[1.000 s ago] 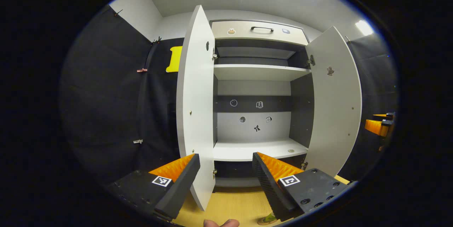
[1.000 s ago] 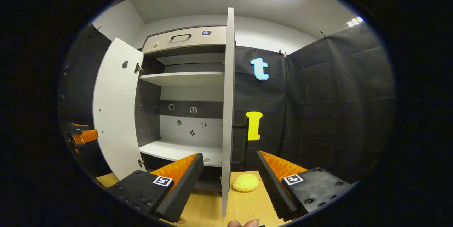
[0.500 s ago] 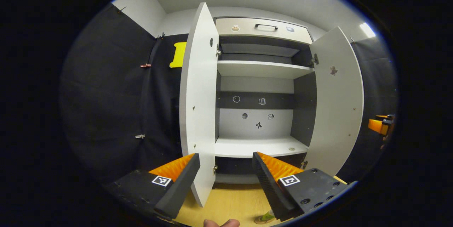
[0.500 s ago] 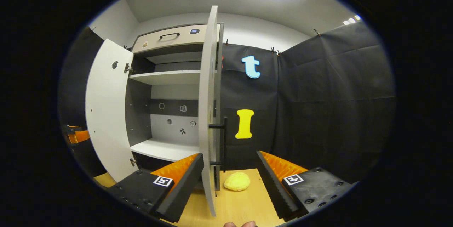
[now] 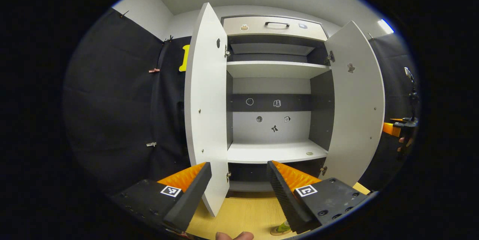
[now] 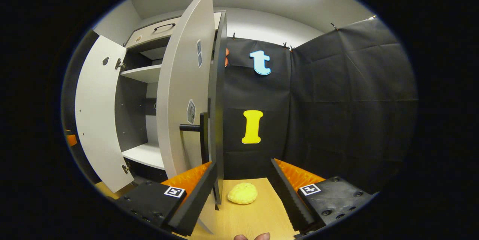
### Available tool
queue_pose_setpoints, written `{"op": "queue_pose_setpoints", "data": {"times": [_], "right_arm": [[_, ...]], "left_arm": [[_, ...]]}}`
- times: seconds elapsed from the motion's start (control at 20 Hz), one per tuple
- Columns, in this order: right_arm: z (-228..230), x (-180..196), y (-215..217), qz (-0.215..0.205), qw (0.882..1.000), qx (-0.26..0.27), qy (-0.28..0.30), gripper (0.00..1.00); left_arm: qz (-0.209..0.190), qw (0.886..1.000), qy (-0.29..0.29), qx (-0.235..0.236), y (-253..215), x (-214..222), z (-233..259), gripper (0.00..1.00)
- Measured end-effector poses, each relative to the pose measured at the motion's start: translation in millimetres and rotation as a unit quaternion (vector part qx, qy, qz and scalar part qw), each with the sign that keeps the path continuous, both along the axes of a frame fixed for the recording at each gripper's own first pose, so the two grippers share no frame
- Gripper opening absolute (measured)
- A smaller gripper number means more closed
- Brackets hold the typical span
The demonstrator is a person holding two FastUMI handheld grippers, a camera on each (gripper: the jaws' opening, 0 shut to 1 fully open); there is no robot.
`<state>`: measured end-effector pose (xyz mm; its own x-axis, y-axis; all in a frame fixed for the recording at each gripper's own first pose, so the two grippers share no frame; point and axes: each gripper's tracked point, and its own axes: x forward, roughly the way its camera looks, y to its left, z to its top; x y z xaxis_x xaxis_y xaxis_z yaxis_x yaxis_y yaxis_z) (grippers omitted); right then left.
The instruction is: Grasp the bottle in the cabinet with the left hand and place it on the coaster, then close the right door with the right hand and the left door with the left hand.
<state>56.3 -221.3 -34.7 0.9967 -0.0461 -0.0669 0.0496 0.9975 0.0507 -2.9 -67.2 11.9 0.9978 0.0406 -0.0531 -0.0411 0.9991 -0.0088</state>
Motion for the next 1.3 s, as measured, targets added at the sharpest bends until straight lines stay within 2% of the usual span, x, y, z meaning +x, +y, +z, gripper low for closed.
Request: {"op": "queue_pose_setpoints", "data": {"times": [0.15,0.45,0.9,1.0,1.15,1.3], "right_arm": [[-2.5,-4.9,12.6,0.016,1.0,0.022,0.001,0.94],[-0.5,-3.2,73.9,0.071,0.997,0.019,0.001,0.94],[-1.8,16.4,146.2,0.12,0.993,0.025,0.006,0.95],[-1.6,24.9,163.0,0.122,0.992,0.006,0.001,0.96],[-6.6,33.7,187.6,0.133,0.99,-0.052,-0.002,0.96],[-15.1,42.1,204.5,0.142,0.988,-0.062,0.01,0.96]], "left_arm": [[0.004,1.0,-0.002,0.0,1.1,-3.6,-0.7,0.95],[0.014,1.0,-0.004,0.009,18.0,-9.6,-2.5,0.95],[0.037,0.999,-0.007,0.016,52.1,-15.5,-1.2,0.95],[0.042,0.999,-0.008,0.018,59.5,-16.0,-1.0,0.95],[0.047,0.999,-0.008,0.02,70.6,-15.1,-2.7,0.95],[0.051,0.999,-0.008,0.017,80.2,-10.7,-3.0,0.95]]}}
